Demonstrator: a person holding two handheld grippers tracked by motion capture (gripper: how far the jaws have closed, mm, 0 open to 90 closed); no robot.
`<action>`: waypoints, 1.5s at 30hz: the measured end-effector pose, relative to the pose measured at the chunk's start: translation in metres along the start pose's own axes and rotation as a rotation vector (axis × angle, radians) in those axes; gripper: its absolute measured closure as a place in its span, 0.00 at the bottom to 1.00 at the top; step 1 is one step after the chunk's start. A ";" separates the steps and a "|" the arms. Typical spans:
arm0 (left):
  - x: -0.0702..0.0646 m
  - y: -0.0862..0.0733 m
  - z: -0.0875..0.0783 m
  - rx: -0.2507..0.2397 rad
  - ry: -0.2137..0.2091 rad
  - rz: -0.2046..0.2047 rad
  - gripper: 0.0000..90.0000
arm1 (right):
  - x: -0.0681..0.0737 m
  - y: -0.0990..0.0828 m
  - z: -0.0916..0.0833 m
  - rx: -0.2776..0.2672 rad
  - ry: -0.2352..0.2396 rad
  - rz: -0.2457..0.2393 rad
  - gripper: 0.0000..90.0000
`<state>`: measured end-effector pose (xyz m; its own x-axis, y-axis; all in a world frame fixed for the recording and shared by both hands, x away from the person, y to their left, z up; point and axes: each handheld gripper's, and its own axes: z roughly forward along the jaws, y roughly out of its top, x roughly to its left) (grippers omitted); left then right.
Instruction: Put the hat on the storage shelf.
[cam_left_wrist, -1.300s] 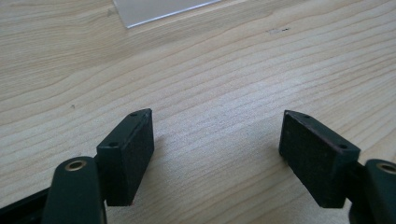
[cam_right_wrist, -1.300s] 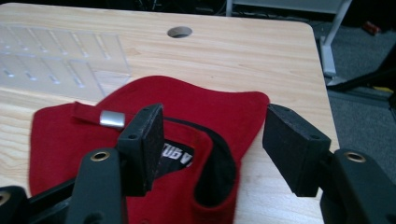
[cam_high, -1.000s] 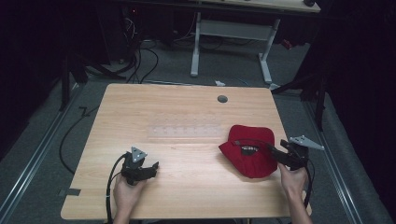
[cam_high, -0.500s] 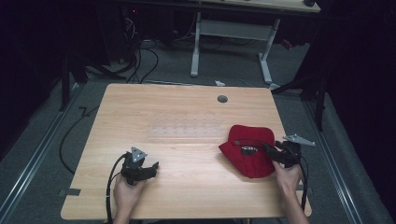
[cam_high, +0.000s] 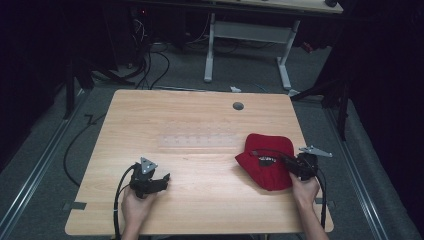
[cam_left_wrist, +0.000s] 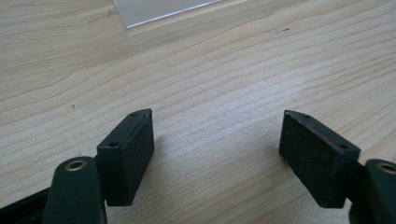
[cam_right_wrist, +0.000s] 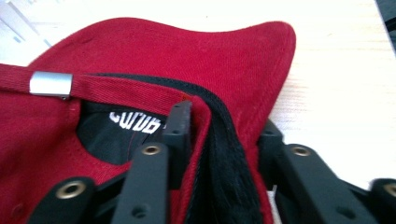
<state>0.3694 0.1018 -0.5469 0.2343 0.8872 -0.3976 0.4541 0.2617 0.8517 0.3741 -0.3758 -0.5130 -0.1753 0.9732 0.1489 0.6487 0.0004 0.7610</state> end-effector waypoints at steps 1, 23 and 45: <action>0.000 0.000 0.000 0.000 0.000 0.000 0.30 | -0.001 -0.001 0.000 -0.001 0.008 0.006 0.80; 0.000 0.000 0.000 0.001 -0.001 0.003 0.29 | -0.004 0.006 -0.027 -0.027 0.134 0.085 0.89; -0.024 -0.002 -0.010 0.001 -0.103 0.085 0.30 | 0.026 0.030 -0.062 -0.019 0.266 0.028 0.90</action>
<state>0.3543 0.0838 -0.5362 0.3594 0.8623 -0.3567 0.4293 0.1866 0.8837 0.3432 -0.3643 -0.4476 -0.3475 0.8782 0.3286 0.6422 -0.0324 0.7659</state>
